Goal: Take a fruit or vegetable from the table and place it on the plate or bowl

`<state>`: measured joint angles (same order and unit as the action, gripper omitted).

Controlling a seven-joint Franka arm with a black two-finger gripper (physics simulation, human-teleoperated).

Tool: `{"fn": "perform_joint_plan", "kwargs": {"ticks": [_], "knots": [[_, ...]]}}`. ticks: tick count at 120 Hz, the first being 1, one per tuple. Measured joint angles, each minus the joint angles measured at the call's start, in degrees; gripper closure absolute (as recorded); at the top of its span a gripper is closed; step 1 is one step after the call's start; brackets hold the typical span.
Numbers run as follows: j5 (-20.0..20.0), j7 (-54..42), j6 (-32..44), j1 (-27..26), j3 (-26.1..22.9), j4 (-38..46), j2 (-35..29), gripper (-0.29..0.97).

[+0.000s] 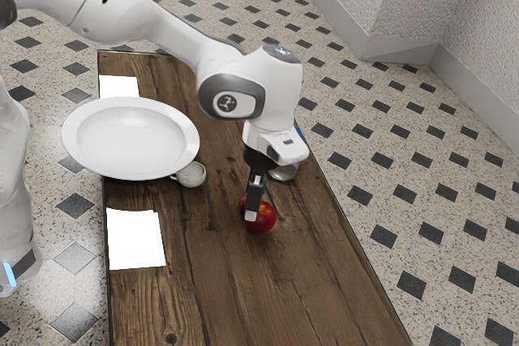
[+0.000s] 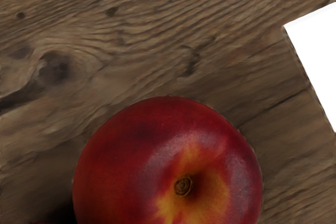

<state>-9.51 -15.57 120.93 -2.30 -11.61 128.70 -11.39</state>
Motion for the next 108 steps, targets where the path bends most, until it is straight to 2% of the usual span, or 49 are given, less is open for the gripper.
{"fn": "perform_joint_plan", "kwargs": {"ticks": [90, 108], "knots": [[-0.98, -5.96, 6.06, 0.18, -0.08, 0.59, 5.43, 0.00], [-1.71, -5.68, 7.20, 0.85, 0.02, 0.73, 5.32, 0.25]]}}
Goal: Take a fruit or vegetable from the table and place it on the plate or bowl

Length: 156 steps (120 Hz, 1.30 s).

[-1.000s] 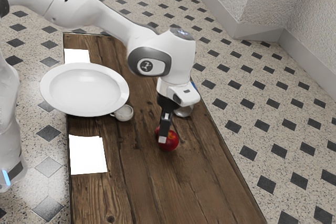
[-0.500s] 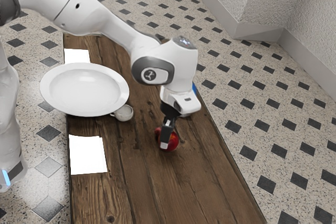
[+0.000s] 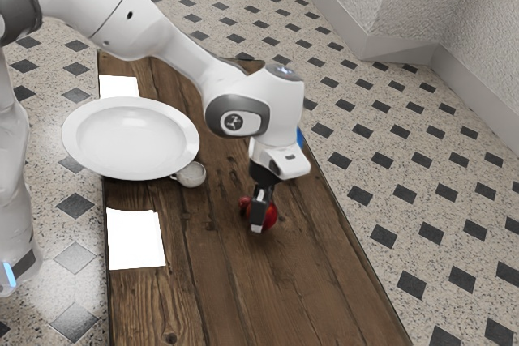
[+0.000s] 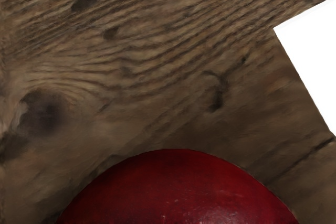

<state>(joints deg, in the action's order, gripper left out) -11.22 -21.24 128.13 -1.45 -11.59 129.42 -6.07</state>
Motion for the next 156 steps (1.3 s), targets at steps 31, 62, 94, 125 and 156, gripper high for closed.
{"fn": "perform_joint_plan", "kwargs": {"ticks": [31, 62, 94, 125, 156], "knots": [[6.96, 2.90, 0.75, -0.23, 0.08, -1.36, -3.61, 0.34], [6.88, 6.37, -4.38, 16.18, -7.43, 12.26, -32.58, 0.32], [4.00, 8.33, -11.39, 28.14, -0.13, 19.69, -45.42, 0.32], [3.41, 9.13, -19.15, 39.80, 2.91, 22.32, -49.96, 0.32], [-0.12, 9.31, -23.41, 39.82, 2.40, 21.96, -50.41, 0.12]]}}
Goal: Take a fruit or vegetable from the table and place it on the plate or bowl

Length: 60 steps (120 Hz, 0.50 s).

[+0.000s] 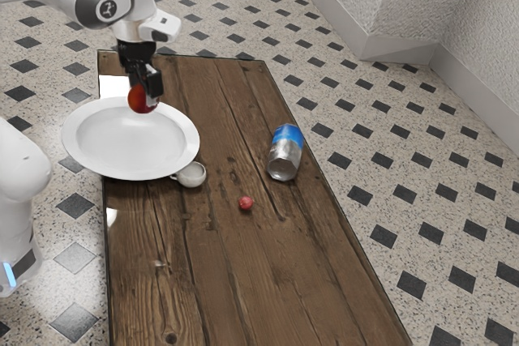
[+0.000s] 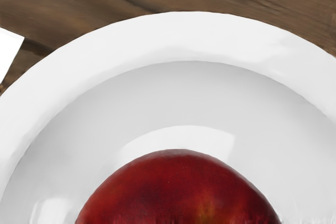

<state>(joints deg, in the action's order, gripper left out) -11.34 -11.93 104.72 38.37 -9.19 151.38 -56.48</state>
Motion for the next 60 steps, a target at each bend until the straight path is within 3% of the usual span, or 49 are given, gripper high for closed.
{"fn": "perform_joint_plan", "kwargs": {"ticks": [26, 36, 42, 54, 60], "knots": [[-1.29, 0.14, -0.62, -0.45, -1.88, -0.76, 0.28, 0.03], [-2.63, 2.76, 1.12, -2.64, -7.45, -12.54, 6.09, 0.02], [-0.41, 8.06, 1.20, -9.48, -6.27, -24.62, 17.13, 0.01], [6.50, 26.34, -5.06, -38.16, 11.00, -47.61, 35.27, 0.01], [8.88, 35.90, -9.31, -45.20, 16.26, -53.24, 40.58, 0.00]]}}
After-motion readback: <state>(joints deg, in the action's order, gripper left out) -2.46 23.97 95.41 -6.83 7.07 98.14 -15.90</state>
